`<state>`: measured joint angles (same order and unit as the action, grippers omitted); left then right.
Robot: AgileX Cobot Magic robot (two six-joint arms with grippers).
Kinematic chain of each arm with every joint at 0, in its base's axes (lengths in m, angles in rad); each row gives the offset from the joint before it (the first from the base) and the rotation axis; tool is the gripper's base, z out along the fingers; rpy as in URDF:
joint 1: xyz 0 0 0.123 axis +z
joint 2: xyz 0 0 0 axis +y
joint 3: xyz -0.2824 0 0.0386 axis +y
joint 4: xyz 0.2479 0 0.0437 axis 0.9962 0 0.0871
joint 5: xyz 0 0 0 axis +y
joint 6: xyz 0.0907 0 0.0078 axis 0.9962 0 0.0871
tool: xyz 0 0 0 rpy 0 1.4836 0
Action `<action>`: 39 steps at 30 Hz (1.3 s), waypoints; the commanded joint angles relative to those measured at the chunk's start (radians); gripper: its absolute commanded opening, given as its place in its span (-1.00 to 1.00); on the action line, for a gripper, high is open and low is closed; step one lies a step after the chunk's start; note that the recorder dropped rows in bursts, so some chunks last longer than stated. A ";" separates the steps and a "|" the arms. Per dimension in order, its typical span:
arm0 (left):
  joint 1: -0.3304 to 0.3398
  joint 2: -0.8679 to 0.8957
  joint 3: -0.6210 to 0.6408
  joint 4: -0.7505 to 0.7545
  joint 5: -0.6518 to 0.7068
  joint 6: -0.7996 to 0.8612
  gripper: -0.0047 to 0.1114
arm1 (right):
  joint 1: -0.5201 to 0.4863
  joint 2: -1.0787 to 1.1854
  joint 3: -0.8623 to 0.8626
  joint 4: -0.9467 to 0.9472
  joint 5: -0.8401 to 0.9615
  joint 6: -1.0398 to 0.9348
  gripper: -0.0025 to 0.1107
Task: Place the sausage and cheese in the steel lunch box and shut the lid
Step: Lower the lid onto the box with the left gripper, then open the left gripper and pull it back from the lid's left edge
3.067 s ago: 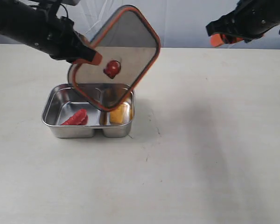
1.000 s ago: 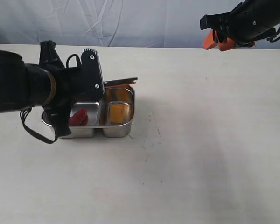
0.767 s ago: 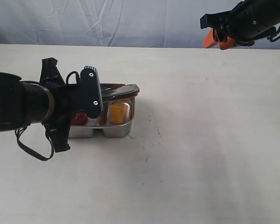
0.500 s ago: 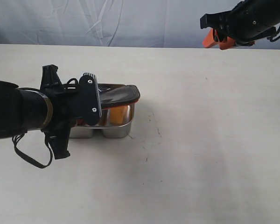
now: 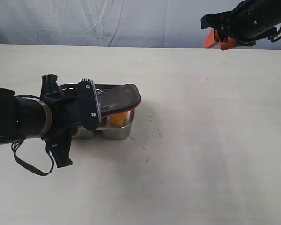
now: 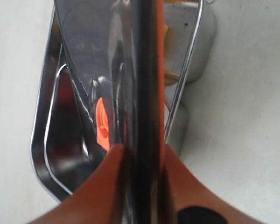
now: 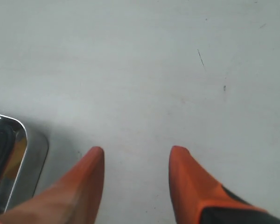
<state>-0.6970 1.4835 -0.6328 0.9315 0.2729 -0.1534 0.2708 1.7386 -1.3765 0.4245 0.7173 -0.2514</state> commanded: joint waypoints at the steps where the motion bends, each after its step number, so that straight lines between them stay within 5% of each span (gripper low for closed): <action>1: -0.004 0.011 0.027 -0.067 -0.019 -0.001 -0.92 | -0.003 -0.002 -0.005 0.004 0.024 -0.003 -0.19; 6: -0.004 0.011 0.027 -0.075 0.019 0.001 -0.87 | -0.003 -0.002 -0.005 0.004 0.032 -0.007 -0.19; 12: -0.004 0.011 0.027 -0.081 0.023 0.004 -0.14 | -0.003 -0.002 -0.005 0.004 0.030 -0.023 -0.19; 15: -0.004 0.011 0.027 -0.081 0.043 0.004 0.02 | -0.003 -0.002 -0.005 0.004 0.015 -0.024 -0.19; 39: 0.031 0.011 -0.002 0.002 0.117 -0.030 0.02 | -0.003 -0.002 -0.005 0.008 0.035 -0.029 -0.19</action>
<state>-0.6827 1.4953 -0.6176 0.9209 0.3860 -0.1647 0.2708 1.7386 -1.3765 0.4266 0.7456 -0.2732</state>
